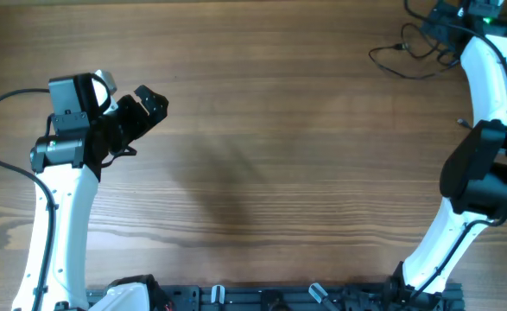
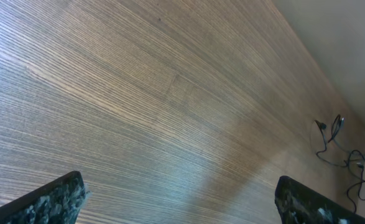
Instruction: Untangle cables
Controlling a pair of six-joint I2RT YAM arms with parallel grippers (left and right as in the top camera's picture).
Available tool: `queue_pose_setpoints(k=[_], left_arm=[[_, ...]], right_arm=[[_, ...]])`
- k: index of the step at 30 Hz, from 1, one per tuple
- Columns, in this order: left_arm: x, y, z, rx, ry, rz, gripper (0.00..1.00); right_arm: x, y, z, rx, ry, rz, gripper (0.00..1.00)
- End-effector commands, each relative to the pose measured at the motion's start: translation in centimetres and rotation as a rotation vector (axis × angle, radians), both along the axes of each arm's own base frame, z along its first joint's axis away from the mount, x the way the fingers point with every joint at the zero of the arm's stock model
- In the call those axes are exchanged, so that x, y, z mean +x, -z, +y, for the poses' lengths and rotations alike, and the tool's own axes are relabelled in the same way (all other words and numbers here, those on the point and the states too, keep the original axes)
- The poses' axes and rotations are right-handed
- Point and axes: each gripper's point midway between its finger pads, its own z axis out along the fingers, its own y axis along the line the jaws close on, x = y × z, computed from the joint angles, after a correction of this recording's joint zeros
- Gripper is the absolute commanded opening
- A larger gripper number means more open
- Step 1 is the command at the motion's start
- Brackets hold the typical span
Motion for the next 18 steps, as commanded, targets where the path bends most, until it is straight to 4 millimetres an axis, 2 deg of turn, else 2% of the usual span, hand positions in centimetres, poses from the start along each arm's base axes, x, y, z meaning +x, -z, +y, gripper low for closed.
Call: queue_pose_setpoints(k=[1, 3, 6, 10, 11, 12, 14, 15, 18], left_arm=[[0.2, 0.1, 0.3, 0.009, -0.009, 0.001, 1.00], [0.2, 0.1, 0.3, 0.009, -0.009, 0.001, 1.00], [0.2, 0.1, 0.3, 0.009, -0.009, 0.001, 1.00], [0.2, 0.1, 0.3, 0.008, -0.009, 0.001, 1.00], [0.2, 0.1, 0.3, 0.009, -0.009, 0.001, 1.00], [0.2, 0.1, 0.3, 0.009, -0.009, 0.001, 1.00], [0.2, 0.1, 0.3, 0.009, -0.009, 0.001, 1.00], [0.2, 0.1, 0.3, 0.009, -0.009, 0.001, 1.00], [0.2, 0.1, 0.3, 0.009, -0.009, 0.001, 1.00]], right_arm=[[0.6, 1.0, -3.6, 0.027, 0.083, -0.060, 0.96], [1.2, 1.9, -5.2, 0.020, 0.106, -0.087, 0.89], [2.2, 4.5, -6.4, 0.014, 0.116, -0.100, 0.79], [3.4, 7.8, -6.7, 0.021, 0.110, -0.103, 0.79], [4.1, 8.4, -6.5, 0.026, 0.089, -0.125, 0.74], [5.3, 8.5, -5.8, 0.041, 0.024, -0.159, 0.61], [6.9, 7.7, -3.8, 0.096, -0.095, -0.226, 0.05], [7.4, 7.4, -2.8, 0.123, -0.137, -0.245, 0.05], [8.8, 6.4, 3.8, 0.218, -0.438, -0.289, 0.05]])
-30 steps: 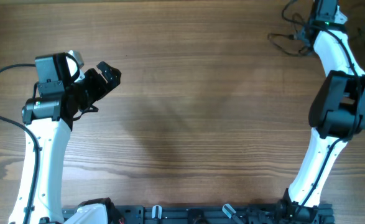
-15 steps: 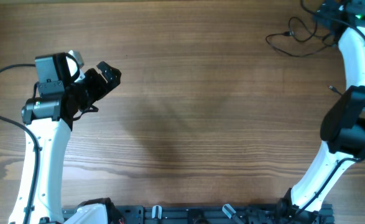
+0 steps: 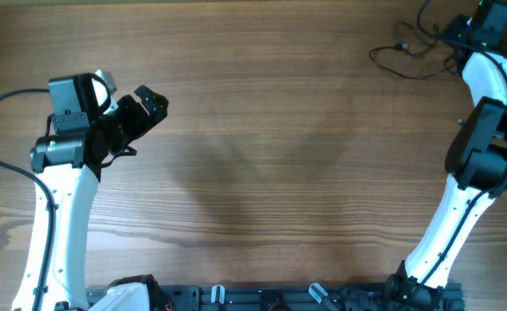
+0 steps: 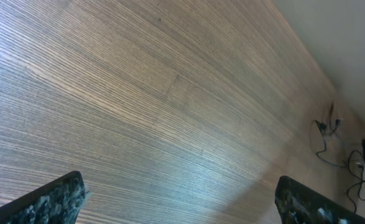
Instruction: Untangle cables
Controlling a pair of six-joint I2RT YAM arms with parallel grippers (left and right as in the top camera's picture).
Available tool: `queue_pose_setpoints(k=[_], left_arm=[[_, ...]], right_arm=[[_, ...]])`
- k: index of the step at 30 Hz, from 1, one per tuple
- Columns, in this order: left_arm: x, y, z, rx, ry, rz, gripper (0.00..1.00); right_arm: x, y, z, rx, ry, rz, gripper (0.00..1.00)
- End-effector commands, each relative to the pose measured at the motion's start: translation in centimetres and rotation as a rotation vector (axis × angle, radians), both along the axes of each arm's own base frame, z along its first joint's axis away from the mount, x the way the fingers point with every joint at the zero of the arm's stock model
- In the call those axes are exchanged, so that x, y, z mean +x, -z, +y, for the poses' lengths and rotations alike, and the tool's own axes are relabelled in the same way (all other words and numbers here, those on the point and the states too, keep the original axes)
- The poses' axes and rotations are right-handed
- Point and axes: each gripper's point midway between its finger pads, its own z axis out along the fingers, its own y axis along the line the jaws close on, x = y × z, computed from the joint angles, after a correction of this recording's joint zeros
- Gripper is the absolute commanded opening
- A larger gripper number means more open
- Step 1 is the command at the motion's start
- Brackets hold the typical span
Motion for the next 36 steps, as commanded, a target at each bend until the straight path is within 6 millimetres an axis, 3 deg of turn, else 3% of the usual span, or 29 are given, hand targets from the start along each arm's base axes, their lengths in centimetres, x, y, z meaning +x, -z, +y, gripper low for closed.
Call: queue_pose_setpoints(k=[1, 3, 4, 5, 6, 7, 8, 9, 11, 14, 17, 19, 22, 25, 26, 30, 36], left_arm=[[0.2, 0.1, 0.3, 0.009, -0.009, 0.001, 1.00], [0.2, 0.1, 0.3, 0.009, -0.009, 0.001, 1.00], [0.2, 0.1, 0.3, 0.009, -0.009, 0.001, 1.00], [0.2, 0.1, 0.3, 0.008, -0.010, 0.001, 1.00], [0.2, 0.1, 0.3, 0.008, -0.009, 0.001, 1.00], [0.2, 0.1, 0.3, 0.009, -0.009, 0.001, 1.00], [0.2, 0.1, 0.3, 0.009, -0.009, 0.001, 1.00], [0.2, 0.1, 0.3, 0.009, -0.009, 0.001, 1.00], [0.2, 0.1, 0.3, 0.009, -0.009, 0.001, 1.00], [0.2, 0.1, 0.3, 0.009, -0.009, 0.001, 1.00], [0.2, 0.1, 0.3, 0.009, -0.009, 0.001, 1.00], [0.2, 0.1, 0.3, 0.009, -0.009, 0.001, 1.00], [0.2, 0.1, 0.3, 0.009, -0.009, 0.001, 1.00], [0.2, 0.1, 0.3, 0.009, -0.009, 0.001, 1.00], [0.2, 0.1, 0.3, 0.009, -0.009, 0.001, 1.00], [0.2, 0.1, 0.3, 0.009, -0.009, 0.001, 1.00], [0.2, 0.1, 0.3, 0.009, -0.009, 0.001, 1.00]], right_arm=[[1.6, -0.6, 9.7, 0.084, -0.405, -0.042, 0.05], [1.4, 0.5, 11.1, 0.055, -0.399, 0.014, 0.04], [1.2, 1.0, 10.6, 0.031, -0.350, 0.049, 0.15], [0.7, 1.7, 9.5, 0.007, -0.258, 0.092, 0.44], [0.1, 2.0, 8.2, -0.004, -0.168, 0.126, 0.61], [-0.6, 2.0, 7.3, -0.005, -0.103, 0.153, 0.94], [-1.4, 1.6, 6.4, -0.007, -0.046, 0.176, 1.00], [-2.0, 0.8, 5.7, -0.016, -0.016, 0.189, 1.00], [-3.7, -3.4, 4.2, -0.061, 0.043, 0.190, 1.00], [-5.6, -11.5, 3.2, -0.143, 0.096, 0.111, 1.00], [-7.5, -20.3, 4.2, -0.187, 0.070, -0.027, 1.00], [-9.1, -24.8, 6.3, -0.181, -0.024, -0.098, 1.00], [-11.4, -28.5, 11.1, -0.165, -0.259, -0.148, 1.00], [-13.6, -32.0, 14.8, -0.095, -0.355, -0.224, 1.00], [-15.1, -33.5, 16.9, -0.102, -0.399, -0.243, 1.00], [-18.6, -34.8, 19.3, -0.148, -0.403, -0.209, 1.00], [-26.6, -29.6, 22.7, -0.099, -0.494, 0.115, 1.00]])
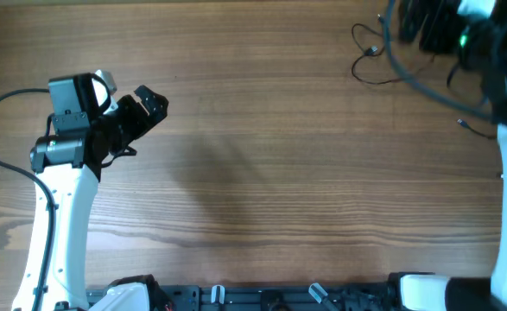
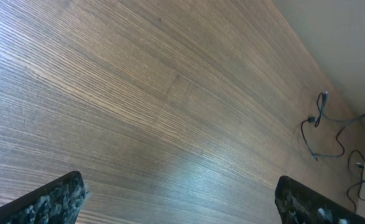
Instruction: Untangle cables
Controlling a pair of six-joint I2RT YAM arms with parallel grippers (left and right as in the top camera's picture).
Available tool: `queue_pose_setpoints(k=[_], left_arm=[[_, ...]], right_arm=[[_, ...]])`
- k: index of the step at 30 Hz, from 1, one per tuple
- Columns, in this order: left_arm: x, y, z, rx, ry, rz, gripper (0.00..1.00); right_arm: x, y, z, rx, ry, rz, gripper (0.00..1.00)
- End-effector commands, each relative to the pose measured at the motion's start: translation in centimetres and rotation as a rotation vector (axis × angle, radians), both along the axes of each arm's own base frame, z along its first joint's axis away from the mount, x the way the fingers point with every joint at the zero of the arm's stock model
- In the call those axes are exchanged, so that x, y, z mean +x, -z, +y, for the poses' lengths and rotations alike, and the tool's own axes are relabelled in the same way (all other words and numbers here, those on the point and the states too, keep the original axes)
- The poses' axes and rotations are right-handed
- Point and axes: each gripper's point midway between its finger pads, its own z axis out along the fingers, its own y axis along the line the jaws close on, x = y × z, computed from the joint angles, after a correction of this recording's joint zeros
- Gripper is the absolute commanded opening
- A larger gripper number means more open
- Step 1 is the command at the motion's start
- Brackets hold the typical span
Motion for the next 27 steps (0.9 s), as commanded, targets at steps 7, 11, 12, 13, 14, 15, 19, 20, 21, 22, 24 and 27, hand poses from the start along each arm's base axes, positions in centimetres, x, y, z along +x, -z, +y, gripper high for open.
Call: queue_pose_setpoints(k=[7, 11, 12, 13, 14, 15, 19, 20, 21, 22, 24, 27], left_arm=[[0.2, 0.1, 0.3, 0.008, -0.010, 0.001, 1.00], [0.2, 0.1, 0.3, 0.008, -0.010, 0.001, 1.00], [0.2, 0.1, 0.3, 0.008, -0.010, 0.001, 1.00], [0.2, 0.1, 0.3, 0.008, -0.010, 0.001, 1.00], [0.2, 0.1, 0.3, 0.008, -0.010, 0.001, 1.00], [0.2, 0.1, 0.3, 0.008, -0.009, 0.001, 1.00], [0.2, 0.1, 0.3, 0.008, -0.010, 0.001, 1.00], [0.2, 0.1, 0.3, 0.008, -0.010, 0.001, 1.00], [0.2, 0.1, 0.3, 0.008, -0.010, 0.001, 1.00], [0.2, 0.1, 0.3, 0.008, -0.009, 0.001, 1.00], [0.2, 0.1, 0.3, 0.008, -0.010, 0.001, 1.00], [0.2, 0.1, 0.3, 0.008, -0.010, 0.001, 1.00]], right_arm=[[-10.0, 3.9, 0.9, 0.019, -0.001, 0.192, 1.00], [-13.9, 9.8, 1.1, 0.119, 0.060, 0.200, 1.00], [-14.7, 10.9, 1.1, 0.143, 0.079, 0.187, 1.00], [-16.0, 12.2, 1.1, 0.184, 0.108, 0.159, 1.00], [-16.9, 12.7, 1.0, 0.212, 0.129, 0.142, 1.00], [-18.1, 13.2, 1.0, 0.238, 0.146, 0.123, 1.00], [-21.4, 13.1, 0.8, 0.287, 0.166, 0.044, 1.00], [-22.3, 13.0, 0.7, 0.328, 0.195, 0.042, 1.00], [-23.2, 13.1, 0.7, 0.390, 0.242, 0.048, 1.00], [-23.7, 13.3, 0.7, 0.424, 0.270, 0.057, 1.00], [-24.2, 13.7, 0.6, 0.496, 0.335, 0.090, 1.00], [-24.3, 14.2, -0.9, 0.468, 0.432, 0.084, 1.00]])
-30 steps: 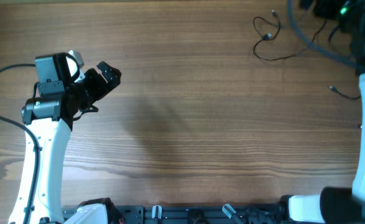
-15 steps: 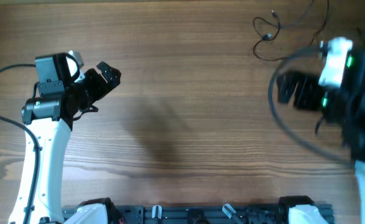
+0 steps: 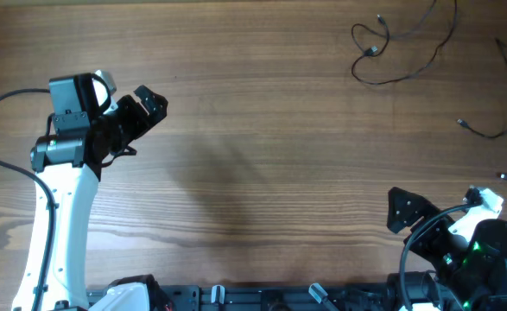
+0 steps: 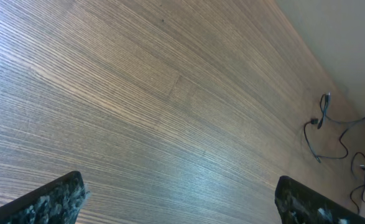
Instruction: Untangle cables
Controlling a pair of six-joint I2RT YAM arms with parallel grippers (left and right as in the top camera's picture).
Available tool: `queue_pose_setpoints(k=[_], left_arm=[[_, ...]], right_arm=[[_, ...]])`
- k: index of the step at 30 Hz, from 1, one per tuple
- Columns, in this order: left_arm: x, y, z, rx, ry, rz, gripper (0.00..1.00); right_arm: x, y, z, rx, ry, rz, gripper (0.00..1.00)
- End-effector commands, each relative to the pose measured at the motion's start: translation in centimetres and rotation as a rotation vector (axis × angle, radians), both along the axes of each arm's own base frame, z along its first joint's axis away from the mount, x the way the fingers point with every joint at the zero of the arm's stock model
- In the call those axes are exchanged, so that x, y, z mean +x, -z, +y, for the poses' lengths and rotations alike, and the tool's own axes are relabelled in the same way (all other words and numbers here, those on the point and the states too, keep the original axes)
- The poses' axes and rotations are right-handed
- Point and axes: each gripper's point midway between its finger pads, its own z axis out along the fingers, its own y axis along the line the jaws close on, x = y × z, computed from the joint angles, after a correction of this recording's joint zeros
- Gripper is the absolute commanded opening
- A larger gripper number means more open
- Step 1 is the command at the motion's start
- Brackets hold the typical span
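Two thin black cables lie apart at the far right of the table. One cable loops from a small plug toward the back edge; the left wrist view shows it too. The other cable runs along the right edge and appears far off in the left wrist view. My left gripper hangs over the left side, far from both, open and empty. My right gripper is down at the front right, away from the cables; its jaws are not readable.
Bare wood table. A black rail with clamps runs along the front edge. The left arm's own black cable curves at the left edge.
The right arm was over the far right corner among the cables; now it sits low at the front right. The cables lie flat and spread out. The left arm has not moved.
First the cables lay bunched in the far right corner with my right gripper in them, and stayed so a moment later. Then one cable had shifted left and spread out. Now both lie apart, with the right arm at the front right.
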Motion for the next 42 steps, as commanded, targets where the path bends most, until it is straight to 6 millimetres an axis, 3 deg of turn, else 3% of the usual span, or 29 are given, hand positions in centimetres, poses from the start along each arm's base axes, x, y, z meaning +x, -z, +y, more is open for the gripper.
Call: queue_pose_setpoints(k=[1, 14, 20, 24, 30, 34, 39, 42], left_arm=[[0.2, -0.1, 0.2, 0.001, -0.003, -0.003, 1.00], [0.2, -0.1, 0.2, 0.001, -0.003, -0.003, 1.00], [0.2, -0.1, 0.2, 0.001, -0.003, -0.003, 1.00], [0.2, -0.1, 0.2, 0.001, -0.003, -0.003, 1.00], [0.2, -0.1, 0.2, 0.001, -0.003, -0.003, 1.00], [0.2, -0.1, 0.2, 0.001, -0.003, -0.003, 1.00], [0.2, -0.1, 0.1, 0.000, -0.003, -0.003, 1.00], [0.2, -0.1, 0.2, 0.001, -0.003, -0.003, 1.00]], right_arm=[[-0.2, 0.6, -1.8, 0.004, 0.142, 0.019, 1.00], [-0.6, 1.1, -1.8, 0.001, 0.136, 0.046, 1.00], [-0.5, 1.2, -3.1, -0.130, 0.124, 0.038, 1.00], [1.0, 2.5, -3.5, -0.178, 0.125, 0.025, 1.00], [7.3, 3.9, -0.6, -0.249, -0.108, -0.230, 1.00], [8.1, 4.6, -0.1, -0.248, -0.119, -0.413, 1.00], [8.1, 1.6, -1.0, -0.305, -0.059, -0.644, 1.00], [7.8, 0.9, -1.6, -0.324, -0.017, -0.712, 1.00]])
